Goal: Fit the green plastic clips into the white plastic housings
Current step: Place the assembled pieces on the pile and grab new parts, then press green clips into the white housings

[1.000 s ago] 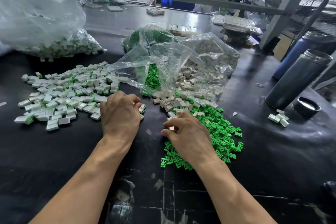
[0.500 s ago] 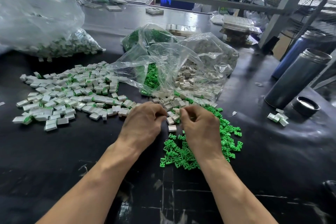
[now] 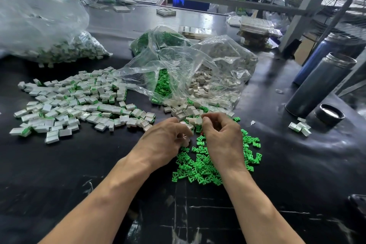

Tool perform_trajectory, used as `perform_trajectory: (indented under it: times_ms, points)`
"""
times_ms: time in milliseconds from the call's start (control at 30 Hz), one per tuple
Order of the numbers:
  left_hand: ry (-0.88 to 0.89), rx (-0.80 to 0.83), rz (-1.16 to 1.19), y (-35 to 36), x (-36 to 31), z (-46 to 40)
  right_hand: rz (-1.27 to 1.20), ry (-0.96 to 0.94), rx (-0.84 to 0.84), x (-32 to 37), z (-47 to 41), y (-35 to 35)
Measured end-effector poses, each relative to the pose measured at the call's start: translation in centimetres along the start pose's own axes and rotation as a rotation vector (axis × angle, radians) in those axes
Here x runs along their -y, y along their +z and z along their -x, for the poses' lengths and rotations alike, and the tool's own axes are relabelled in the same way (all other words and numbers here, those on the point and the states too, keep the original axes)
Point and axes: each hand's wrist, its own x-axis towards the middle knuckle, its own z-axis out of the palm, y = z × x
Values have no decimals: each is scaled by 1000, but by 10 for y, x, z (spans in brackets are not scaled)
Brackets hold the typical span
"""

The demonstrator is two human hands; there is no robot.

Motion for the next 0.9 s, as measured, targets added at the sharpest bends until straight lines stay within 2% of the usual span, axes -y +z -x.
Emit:
perform_trajectory:
  times_ms: [533,767,900]
  points:
    - [-20,-155,119,-1,1,1,-102,2,69,2,4,1]
    - [-8,-246,445,-1,0,-3,-165,27,68,2,3,3]
    - [8,-262,529,-2,-2,-4,-238,19,87,2,3,4]
